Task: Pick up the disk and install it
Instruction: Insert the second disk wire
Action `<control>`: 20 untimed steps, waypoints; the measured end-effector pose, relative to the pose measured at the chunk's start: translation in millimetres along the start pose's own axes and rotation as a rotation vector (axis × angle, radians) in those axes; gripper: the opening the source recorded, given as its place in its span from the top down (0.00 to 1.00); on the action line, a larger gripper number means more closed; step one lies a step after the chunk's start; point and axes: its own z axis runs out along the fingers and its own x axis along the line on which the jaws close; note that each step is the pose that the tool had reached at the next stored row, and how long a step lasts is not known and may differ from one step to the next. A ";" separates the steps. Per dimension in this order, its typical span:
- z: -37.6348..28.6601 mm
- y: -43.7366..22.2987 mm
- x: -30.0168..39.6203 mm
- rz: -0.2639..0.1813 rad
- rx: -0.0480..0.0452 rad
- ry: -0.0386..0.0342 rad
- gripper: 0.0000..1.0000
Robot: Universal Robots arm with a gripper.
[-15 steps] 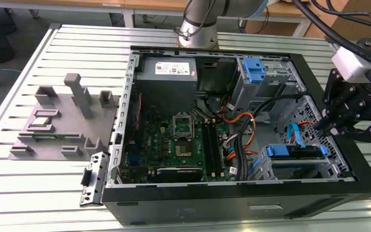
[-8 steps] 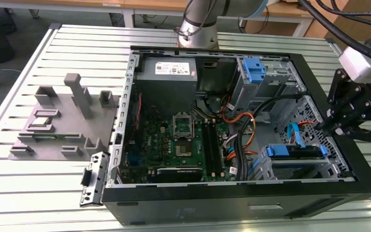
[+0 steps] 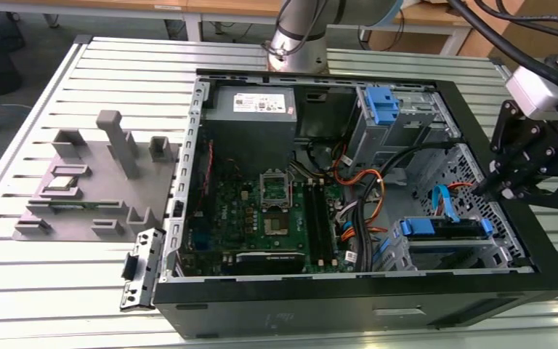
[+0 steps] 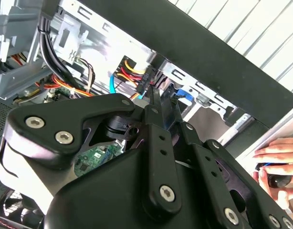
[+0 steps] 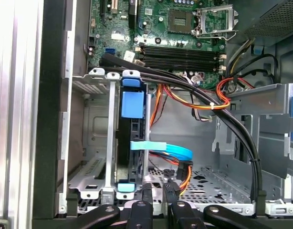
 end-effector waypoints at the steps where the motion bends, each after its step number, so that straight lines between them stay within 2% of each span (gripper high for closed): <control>1: 0.2 -0.1 -1.4 0.000 0.0000 0.0000 0.76; 11: 4.9 -0.5 -14.7 0.000 0.0000 0.0001 0.76; 18: 9.9 -0.7 -17.9 0.000 -0.0003 -0.0002 0.76; 20: 11.1 -0.7 -18.0 0.000 -0.0003 0.0017 0.76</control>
